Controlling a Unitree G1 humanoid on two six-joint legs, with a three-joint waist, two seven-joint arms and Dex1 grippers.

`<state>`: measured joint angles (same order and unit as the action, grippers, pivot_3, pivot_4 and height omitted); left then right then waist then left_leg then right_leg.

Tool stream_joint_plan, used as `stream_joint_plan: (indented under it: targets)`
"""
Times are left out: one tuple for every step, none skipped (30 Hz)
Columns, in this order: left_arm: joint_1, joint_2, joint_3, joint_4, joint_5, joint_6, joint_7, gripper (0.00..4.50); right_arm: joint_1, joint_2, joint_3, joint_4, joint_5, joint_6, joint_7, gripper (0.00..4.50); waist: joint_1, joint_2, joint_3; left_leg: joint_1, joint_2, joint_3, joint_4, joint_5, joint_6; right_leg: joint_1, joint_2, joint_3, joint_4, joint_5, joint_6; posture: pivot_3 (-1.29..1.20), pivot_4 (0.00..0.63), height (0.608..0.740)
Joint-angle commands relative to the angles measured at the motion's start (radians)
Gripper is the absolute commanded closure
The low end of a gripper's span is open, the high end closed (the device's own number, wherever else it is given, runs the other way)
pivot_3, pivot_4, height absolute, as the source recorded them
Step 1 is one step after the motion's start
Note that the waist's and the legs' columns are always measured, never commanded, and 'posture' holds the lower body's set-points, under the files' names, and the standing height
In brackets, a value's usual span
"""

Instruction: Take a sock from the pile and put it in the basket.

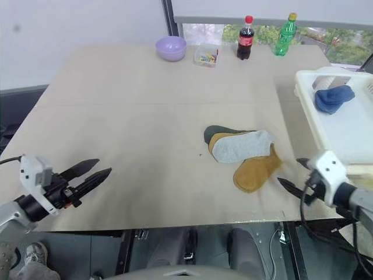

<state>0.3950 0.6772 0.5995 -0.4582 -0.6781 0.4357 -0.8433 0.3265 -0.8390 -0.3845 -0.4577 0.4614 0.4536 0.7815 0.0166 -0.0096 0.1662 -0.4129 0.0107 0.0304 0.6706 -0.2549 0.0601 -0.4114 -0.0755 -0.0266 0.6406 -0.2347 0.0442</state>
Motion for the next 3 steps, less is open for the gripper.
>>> stream_joint_plan:
  targets:
    - [0.03,0.023,0.06,-0.029,-0.031,0.005,-0.029,1.79,0.038,0.006,-0.061,-0.017,0.017,-0.038,0.055,0.12,-0.002,-0.001,0.0,0.0,0.0,0.0,0.0,0.0,0.0,0.0,0.0,0.0,0.0,0.0,0.0,0.0,0.15,0.74]
    - [0.036,0.027,0.066,-0.029,-0.035,0.007,-0.032,1.79,0.041,0.007,-0.064,-0.018,0.017,-0.04,0.059,0.12,-0.003,0.0,-0.001,0.001,0.001,0.0,0.0,0.0,0.0,0.0,0.0,0.0,0.001,0.0,0.0,0.0,0.15,0.74]
    - [0.042,0.032,0.068,-0.029,-0.03,0.004,-0.038,1.79,0.042,0.008,-0.066,-0.02,0.015,-0.042,0.061,0.12,-0.003,0.0,-0.001,0.001,0.001,0.0,0.0,0.0,0.0,0.0,0.0,0.001,0.001,0.0,0.0,0.0,0.15,0.74]
